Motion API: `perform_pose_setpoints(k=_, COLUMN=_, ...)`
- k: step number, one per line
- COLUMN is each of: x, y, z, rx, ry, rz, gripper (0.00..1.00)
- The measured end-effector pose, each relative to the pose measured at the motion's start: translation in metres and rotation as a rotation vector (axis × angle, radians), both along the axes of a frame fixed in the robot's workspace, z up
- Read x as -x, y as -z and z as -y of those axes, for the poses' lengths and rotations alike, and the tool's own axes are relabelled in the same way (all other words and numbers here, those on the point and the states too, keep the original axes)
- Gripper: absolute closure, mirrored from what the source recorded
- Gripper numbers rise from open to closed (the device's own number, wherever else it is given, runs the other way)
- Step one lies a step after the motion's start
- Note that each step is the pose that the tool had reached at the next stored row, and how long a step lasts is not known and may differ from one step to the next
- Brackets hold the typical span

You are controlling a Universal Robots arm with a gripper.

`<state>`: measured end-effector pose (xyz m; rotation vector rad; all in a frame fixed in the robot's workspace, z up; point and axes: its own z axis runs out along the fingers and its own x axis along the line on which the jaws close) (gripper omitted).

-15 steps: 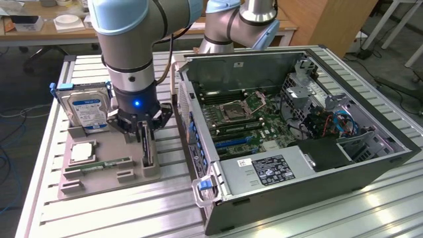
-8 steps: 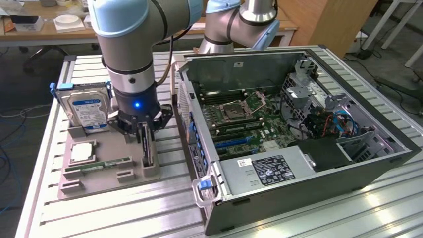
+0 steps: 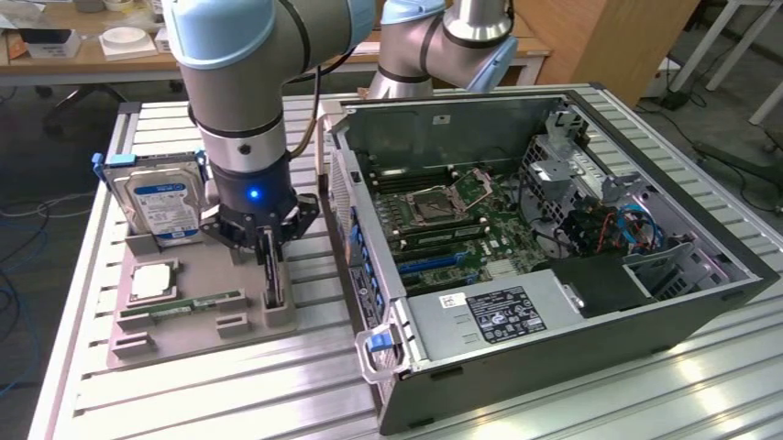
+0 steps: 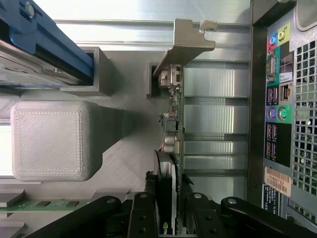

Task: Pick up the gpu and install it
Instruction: 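Pick up the gpu and move the gpu toward the slot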

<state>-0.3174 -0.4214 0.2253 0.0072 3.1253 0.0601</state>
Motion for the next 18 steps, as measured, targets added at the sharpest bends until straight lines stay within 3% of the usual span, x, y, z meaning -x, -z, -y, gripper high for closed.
perform_pose_setpoints(k=18, x=0.0, y=0.0, z=0.0, rx=0.0001, ry=0.0, rz=0.0, gripper=0.74)
